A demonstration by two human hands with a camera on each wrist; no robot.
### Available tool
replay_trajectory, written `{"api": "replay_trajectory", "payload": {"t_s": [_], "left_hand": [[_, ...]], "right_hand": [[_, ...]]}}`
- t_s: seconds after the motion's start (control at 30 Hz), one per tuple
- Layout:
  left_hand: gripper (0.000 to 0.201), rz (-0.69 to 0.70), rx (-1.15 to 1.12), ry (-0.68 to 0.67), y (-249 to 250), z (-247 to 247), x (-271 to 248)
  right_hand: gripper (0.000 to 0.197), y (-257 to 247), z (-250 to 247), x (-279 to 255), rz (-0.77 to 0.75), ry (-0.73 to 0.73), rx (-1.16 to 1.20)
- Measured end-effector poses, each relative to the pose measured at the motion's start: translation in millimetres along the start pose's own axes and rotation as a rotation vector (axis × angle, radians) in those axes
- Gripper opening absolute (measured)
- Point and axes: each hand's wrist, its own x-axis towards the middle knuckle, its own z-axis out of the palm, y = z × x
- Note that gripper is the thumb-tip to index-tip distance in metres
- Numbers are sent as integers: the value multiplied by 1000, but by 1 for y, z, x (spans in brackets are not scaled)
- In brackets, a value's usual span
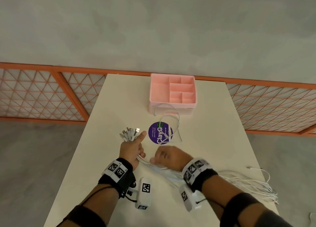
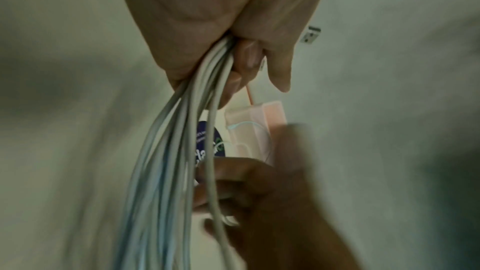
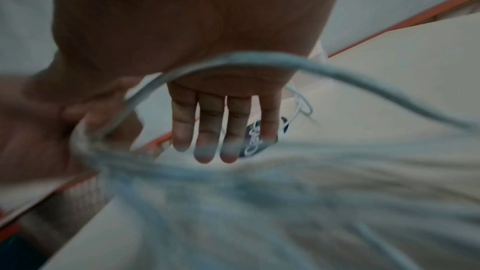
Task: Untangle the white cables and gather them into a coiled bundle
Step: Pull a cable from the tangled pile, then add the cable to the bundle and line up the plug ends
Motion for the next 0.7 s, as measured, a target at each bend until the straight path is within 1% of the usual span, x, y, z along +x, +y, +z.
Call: {"api": "replay_trajectory", "payload": {"t_s": [0.03, 0.07, 0.1, 0.17, 0.2, 0.23, 0.33, 0.4, 0.43, 0.5, 0.57, 0.6, 0.7], "left_hand": [[27, -5, 8, 5, -1, -1, 3], [26, -14, 20, 8, -1, -2, 6], [26, -27, 35, 9, -2, -3, 8], [25, -52, 41, 1, -2, -3, 11], [24, -58, 29, -6, -2, -3, 12], [23, -59, 12, -14, -1, -4, 14], [24, -73, -51, -31, 0, -8, 20], [21, -96, -104, -43, -1, -11, 23], [22, -108, -130, -50, -1, -13, 24], [27, -132, -177, -61, -2, -15, 26], [31, -140, -210, -69, -2, -16, 26], [31, -142, -226, -71, -2, -16, 26], [30, -150, -242, -60, -2, -14, 25]], "right_hand": [[66, 3, -13, 9, 19, 90, 66], [64, 4, -28, 18, 30, 178, 101], [54, 7, -43, 29, 41, 249, 100], [33, 8, -71, 49, 89, 334, 69], [30, 8, -82, 58, 118, 362, 91], [31, 8, -92, 66, 146, 389, 136], [45, 11, -114, 86, 228, 517, 210], [44, 16, -121, 96, 295, 585, 262], [40, 18, -123, 101, 327, 603, 251], [27, 20, -121, 109, 361, 613, 153], [14, 19, -118, 115, 333, 611, 50], [11, 17, -117, 117, 308, 599, 8], [18, 10, -112, 123, 233, 489, -231]]}}
